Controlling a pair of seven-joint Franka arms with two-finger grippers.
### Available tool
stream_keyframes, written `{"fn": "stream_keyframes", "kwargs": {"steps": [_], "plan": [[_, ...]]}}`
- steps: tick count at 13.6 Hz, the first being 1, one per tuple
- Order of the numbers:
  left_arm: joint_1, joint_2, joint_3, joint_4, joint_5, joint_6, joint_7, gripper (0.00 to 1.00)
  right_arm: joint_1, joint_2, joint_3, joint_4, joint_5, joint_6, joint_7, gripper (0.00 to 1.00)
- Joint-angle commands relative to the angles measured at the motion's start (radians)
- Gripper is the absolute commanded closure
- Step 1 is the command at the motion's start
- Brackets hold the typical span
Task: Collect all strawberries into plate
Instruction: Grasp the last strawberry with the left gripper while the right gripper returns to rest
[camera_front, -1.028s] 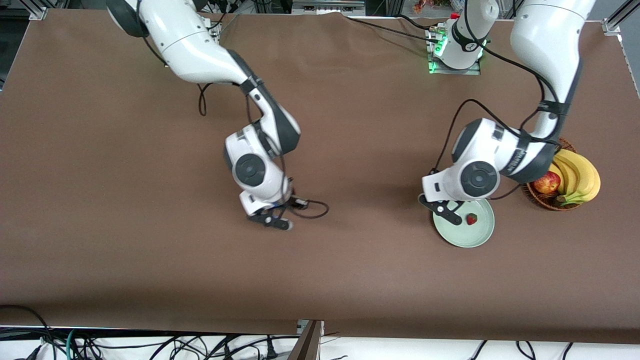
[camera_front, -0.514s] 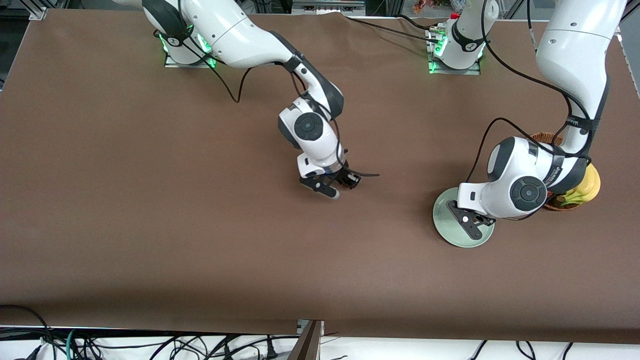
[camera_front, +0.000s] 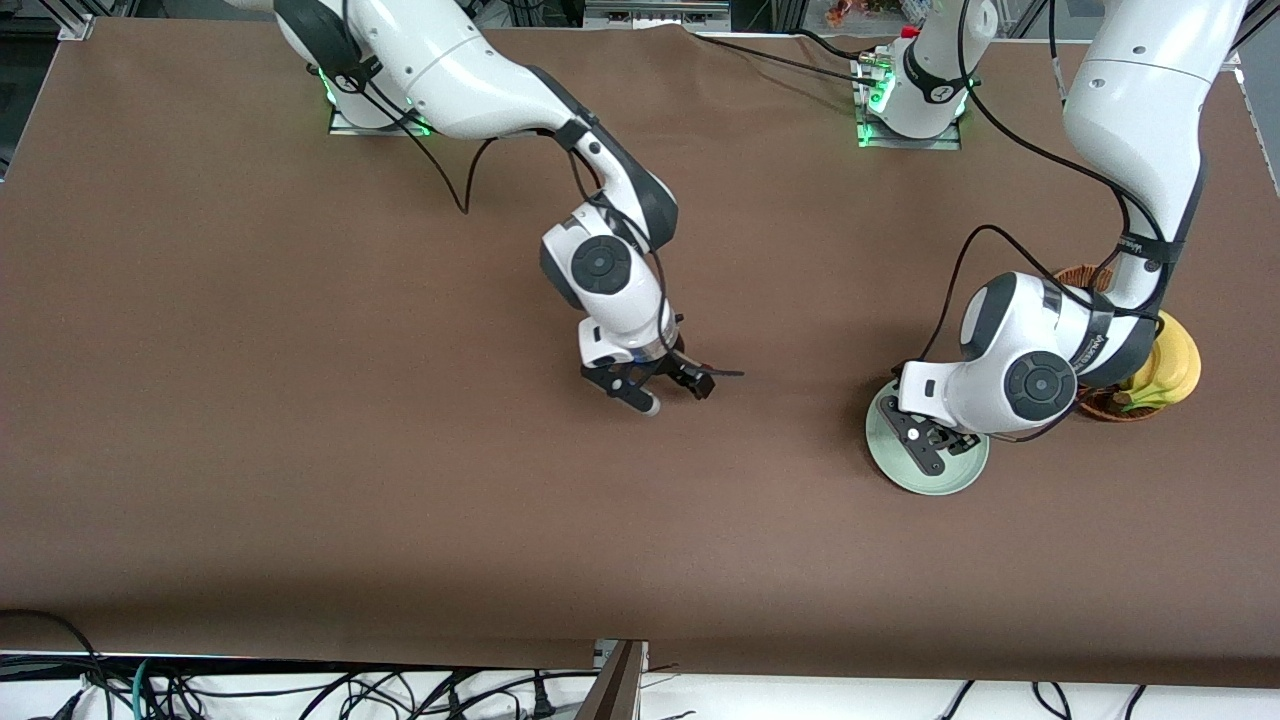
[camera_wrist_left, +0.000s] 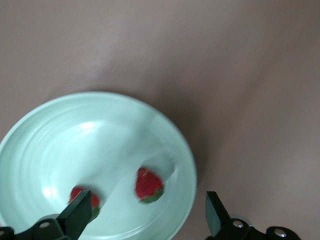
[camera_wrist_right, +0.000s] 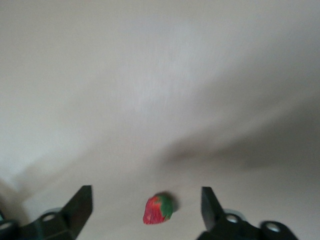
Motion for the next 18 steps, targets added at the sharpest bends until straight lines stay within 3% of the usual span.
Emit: {"fn": "stream_keyframes", "kwargs": {"steps": [1, 4, 6, 10, 12, 15, 18], "plan": [[0.002, -0.033, -0.052, -0.019, -0.015, -0.035, -0.149, 0.0, -0.09, -0.111, 0.003, -0.029, -0.001, -0.162, -0.187, 0.0], [-0.012, -0.029, -0.139, -0.019, -0.015, -0.046, -0.55, 0.0, -0.201, -0.203, -0.017, -0.029, -0.003, -0.356, -0.259, 0.0], [-0.079, -0.019, -0.158, -0.018, -0.015, -0.04, -0.843, 0.0, -0.248, -0.31, -0.038, -0.061, 0.0, -0.516, -0.42, 0.0], [-0.215, 0.053, -0.156, -0.001, -0.003, 0.076, -1.302, 0.0, -0.273, -0.553, -0.187, -0.169, 0.008, -0.717, -0.816, 0.0], [-0.265, 0.085, -0.152, -0.003, -0.002, 0.155, -1.465, 0.0, -0.273, -0.658, -0.227, -0.212, 0.004, -0.806, -0.894, 0.0], [-0.305, 0.108, -0.14, -0.001, 0.005, 0.226, -1.613, 0.0, -0.272, -0.829, -0.236, -0.353, -0.018, -0.807, -0.916, 0.0], [-0.348, 0.119, -0.095, -0.003, 0.084, 0.313, -1.615, 0.0, -0.273, -0.857, -0.232, -0.384, -0.061, -0.796, -0.945, 0.0]]}}
